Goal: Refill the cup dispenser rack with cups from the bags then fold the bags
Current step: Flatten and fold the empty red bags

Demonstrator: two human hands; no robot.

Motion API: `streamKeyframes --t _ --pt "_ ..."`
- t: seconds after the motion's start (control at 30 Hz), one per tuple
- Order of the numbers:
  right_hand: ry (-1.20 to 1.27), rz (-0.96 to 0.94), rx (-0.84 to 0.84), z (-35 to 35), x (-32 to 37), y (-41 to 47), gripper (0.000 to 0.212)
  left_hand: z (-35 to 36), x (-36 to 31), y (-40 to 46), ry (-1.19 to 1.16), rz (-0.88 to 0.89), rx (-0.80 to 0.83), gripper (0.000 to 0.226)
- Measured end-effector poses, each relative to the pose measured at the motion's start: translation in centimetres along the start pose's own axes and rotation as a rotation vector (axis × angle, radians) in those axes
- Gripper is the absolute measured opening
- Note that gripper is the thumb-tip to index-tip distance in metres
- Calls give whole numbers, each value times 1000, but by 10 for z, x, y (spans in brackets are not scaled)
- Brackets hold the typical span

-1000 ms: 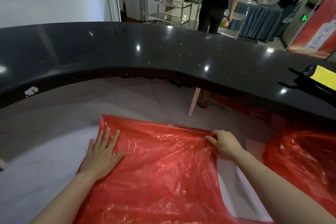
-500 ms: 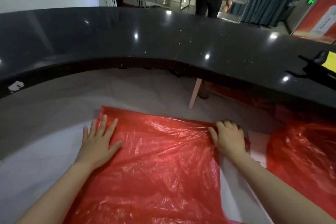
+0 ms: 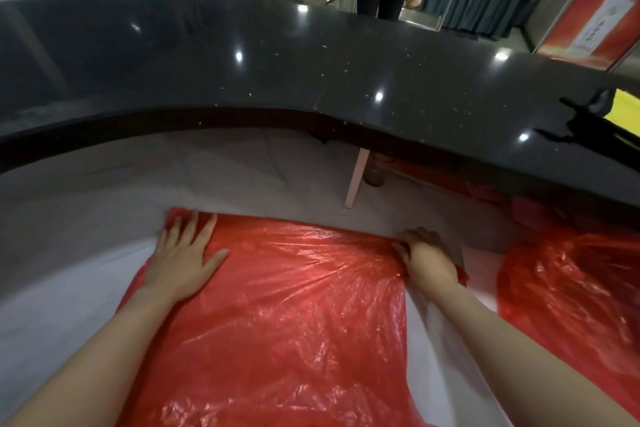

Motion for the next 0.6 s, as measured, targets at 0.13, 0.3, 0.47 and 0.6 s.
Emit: streamKeyframes --t 0.13,0.3,0.47,0.6 --pt "-116 35 -29 -7 0 5 36 2 3 3 16 -7 20 84" --pt "74 87 -112 -40 48 7 39 3 1 4 12 -70 5 86" --pt "201 -409 42 -22 178 -30 59 1 -3 3 11 -92 2 87" --pt "98 -478 237 39 232 -39 55 0 -10 -3 20 -115 -15 90"
Point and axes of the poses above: each hand's wrist, its own y-axis towards the middle knuckle, its own z-axis out of the palm, x = y × z, the point moved 8 cm from there along y, towards the middle knuckle, and after that the axes turned 7 degrees about z, right-handed, at the moved point
